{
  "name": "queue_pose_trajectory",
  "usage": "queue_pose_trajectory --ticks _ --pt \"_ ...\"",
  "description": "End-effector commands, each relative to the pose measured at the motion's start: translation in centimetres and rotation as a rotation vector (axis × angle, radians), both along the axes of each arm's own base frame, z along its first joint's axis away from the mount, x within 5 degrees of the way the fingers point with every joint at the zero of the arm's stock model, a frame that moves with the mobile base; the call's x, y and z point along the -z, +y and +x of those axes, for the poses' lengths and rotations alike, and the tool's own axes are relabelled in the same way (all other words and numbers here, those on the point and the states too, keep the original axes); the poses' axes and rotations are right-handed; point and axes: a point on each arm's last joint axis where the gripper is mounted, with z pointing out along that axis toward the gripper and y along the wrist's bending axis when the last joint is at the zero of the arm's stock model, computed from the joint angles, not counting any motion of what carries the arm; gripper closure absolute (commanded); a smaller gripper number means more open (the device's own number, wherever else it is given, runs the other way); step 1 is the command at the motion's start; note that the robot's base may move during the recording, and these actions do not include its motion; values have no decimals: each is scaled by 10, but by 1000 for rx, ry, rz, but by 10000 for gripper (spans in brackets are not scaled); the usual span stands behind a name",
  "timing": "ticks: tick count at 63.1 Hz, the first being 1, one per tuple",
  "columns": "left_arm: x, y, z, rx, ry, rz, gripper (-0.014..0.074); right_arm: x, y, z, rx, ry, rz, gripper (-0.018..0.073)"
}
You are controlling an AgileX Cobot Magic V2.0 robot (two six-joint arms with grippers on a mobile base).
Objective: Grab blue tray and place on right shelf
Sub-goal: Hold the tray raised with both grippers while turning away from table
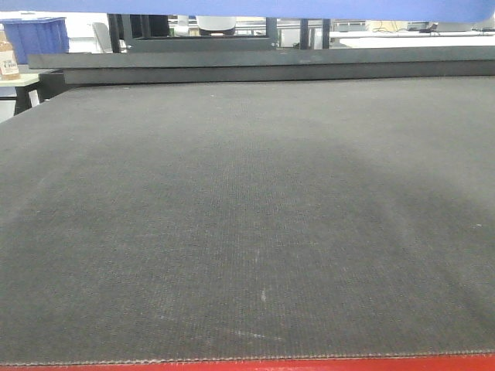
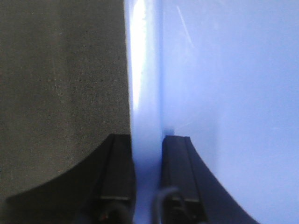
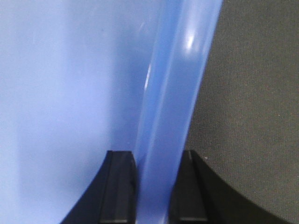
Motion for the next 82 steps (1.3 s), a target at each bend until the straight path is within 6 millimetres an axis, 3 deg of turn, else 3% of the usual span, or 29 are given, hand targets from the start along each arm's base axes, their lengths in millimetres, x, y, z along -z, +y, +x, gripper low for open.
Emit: queue_pose_trajectory --ticks 1,82 --pt "-15 14 -17 -7 -8 76 645 -19 -12 -7 1 -100 -68 503" --pt "-15 7 -20 21 24 11 645 -18 -12 -5 2 -97 -69 503"
